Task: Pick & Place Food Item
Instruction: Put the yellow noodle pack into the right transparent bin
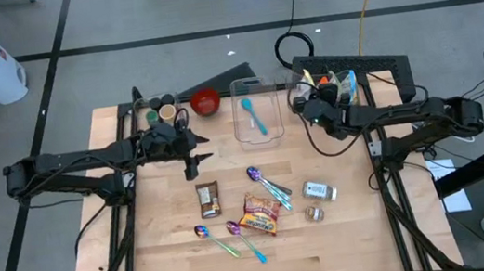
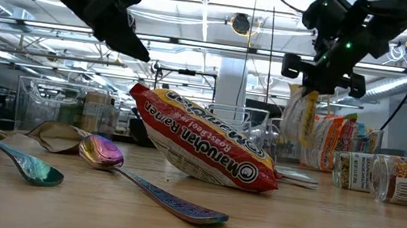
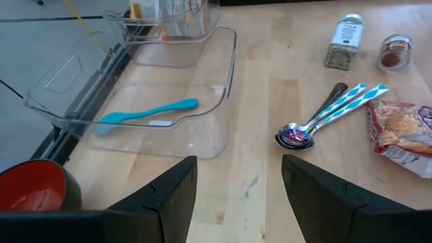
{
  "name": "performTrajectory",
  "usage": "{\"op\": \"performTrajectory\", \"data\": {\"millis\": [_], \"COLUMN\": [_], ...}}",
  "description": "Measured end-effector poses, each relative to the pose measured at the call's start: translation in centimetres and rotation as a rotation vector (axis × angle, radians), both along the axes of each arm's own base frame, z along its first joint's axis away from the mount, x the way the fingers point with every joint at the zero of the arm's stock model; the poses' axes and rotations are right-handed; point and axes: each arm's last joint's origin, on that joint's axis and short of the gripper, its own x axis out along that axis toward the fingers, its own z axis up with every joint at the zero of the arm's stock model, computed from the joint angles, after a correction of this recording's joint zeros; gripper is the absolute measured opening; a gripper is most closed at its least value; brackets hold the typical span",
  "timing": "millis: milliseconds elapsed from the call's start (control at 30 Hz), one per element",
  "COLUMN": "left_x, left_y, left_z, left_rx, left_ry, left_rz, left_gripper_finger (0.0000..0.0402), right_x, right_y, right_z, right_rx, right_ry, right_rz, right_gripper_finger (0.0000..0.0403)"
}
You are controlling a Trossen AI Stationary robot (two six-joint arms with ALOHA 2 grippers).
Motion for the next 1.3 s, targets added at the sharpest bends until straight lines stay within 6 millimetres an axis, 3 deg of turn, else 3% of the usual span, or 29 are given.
{"op": "performTrajectory", "data": {"millis": [500,1300], "left_x": [0.1,0.2], "left_y": [0.0,-0.1], "left_z": [0.2,0.3], "left_rx": [-0.003,-0.023], "left_ry": [-0.021,-0.037], "left_rz": [-0.002,-0.04], "left_gripper_finger": [0.0225,0.0225], "right_x": [-1.5,-0.5], "right_y": [0.1,-1.5], "right_z": [-3.0,-4.3], "right_rx": [0.05,0.078], "right_ry": [-0.031,0.005], "right_rz": [-0.058,-0.02], "right_gripper_finger": [0.0,0.0]}}
